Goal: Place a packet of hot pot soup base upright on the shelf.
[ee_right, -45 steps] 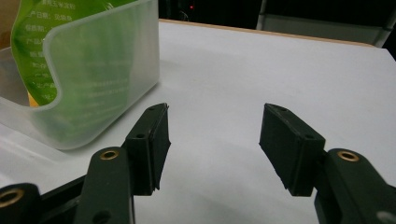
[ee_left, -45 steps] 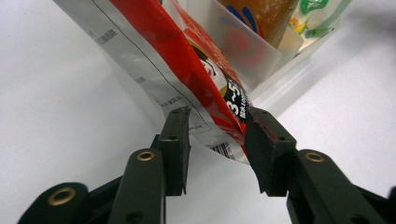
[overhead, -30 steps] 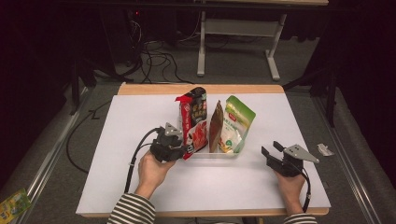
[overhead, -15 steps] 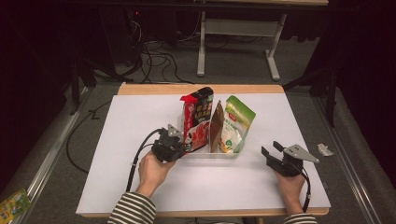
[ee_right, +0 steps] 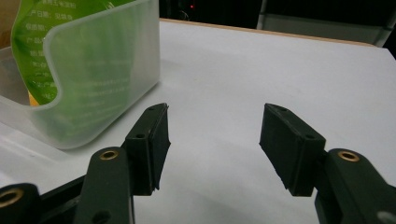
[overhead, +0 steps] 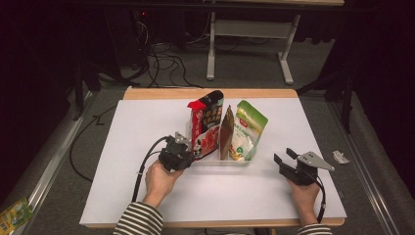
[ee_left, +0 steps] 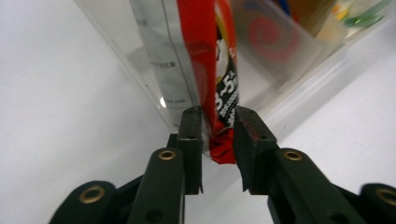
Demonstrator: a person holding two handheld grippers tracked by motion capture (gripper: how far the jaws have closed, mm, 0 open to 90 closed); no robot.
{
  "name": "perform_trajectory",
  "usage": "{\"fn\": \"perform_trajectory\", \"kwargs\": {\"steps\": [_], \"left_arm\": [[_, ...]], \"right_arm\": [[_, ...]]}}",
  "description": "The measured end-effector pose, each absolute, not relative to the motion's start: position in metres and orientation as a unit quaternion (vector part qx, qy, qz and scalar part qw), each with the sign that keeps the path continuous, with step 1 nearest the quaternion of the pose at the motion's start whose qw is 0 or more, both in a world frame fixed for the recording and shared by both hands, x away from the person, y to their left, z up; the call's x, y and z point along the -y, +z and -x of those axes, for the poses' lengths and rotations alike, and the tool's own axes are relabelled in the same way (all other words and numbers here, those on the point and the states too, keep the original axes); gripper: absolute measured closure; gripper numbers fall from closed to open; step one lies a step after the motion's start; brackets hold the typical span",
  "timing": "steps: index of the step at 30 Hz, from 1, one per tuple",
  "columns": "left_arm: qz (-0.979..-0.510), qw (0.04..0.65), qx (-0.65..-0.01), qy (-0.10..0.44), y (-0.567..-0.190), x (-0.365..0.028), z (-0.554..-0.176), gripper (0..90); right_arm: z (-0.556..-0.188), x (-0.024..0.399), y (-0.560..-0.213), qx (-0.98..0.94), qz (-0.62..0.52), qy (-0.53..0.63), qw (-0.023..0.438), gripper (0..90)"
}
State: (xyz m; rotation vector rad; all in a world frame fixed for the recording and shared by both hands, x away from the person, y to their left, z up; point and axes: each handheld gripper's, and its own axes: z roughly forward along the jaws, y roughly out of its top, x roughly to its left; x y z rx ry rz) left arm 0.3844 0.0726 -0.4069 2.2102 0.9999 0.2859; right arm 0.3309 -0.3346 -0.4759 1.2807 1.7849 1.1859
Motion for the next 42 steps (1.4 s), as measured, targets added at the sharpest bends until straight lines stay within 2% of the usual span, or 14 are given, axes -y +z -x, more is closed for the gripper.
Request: {"fn": "perform_trajectory", "kwargs": {"steps": [3,8,11,17,23,26,33,36,42], "left_arm": [[-0.837,0.364,-0.39,0.122,-0.399,-0.079,-0.382,67.0],[-0.83,0.376,-0.392,0.127,-0.393,-0.083,-0.385,64.9],[-0.819,0.391,-0.398,0.134,-0.388,-0.083,-0.389,58.9],[-0.809,0.405,-0.407,0.126,-0.387,-0.077,-0.404,51.9],[-0.799,0.419,-0.412,0.125,-0.384,-0.079,-0.418,51.0],[-0.787,0.442,-0.411,0.127,-0.375,-0.08,-0.424,50.7],[-0.792,0.438,-0.403,0.133,-0.365,-0.073,-0.432,53.3],[-0.79,0.442,-0.404,0.132,-0.363,-0.072,-0.434,60.0],[-0.793,0.437,-0.406,0.127,-0.363,-0.075,-0.434,66.3]], "right_arm": [[-0.331,0.335,-0.476,-0.679,-0.486,0.45,0.317,42.3],[-0.331,0.335,-0.476,-0.68,-0.484,0.45,0.318,42.3],[-0.331,0.335,-0.476,-0.68,-0.483,0.45,0.32,42.3],[-0.331,0.335,-0.476,-0.68,-0.484,0.45,0.318,42.3],[-0.331,0.335,-0.476,-0.678,-0.487,0.45,0.317,42.3],[-0.331,0.335,-0.476,-0.68,-0.483,0.45,0.318,42.2],[-0.331,0.335,-0.476,-0.68,-0.484,0.45,0.318,42.2],[-0.331,0.335,-0.476,-0.679,-0.486,0.45,0.317,42.2],[-0.331,0.335,-0.476,-0.678,-0.486,0.451,0.316,42.0]]}}
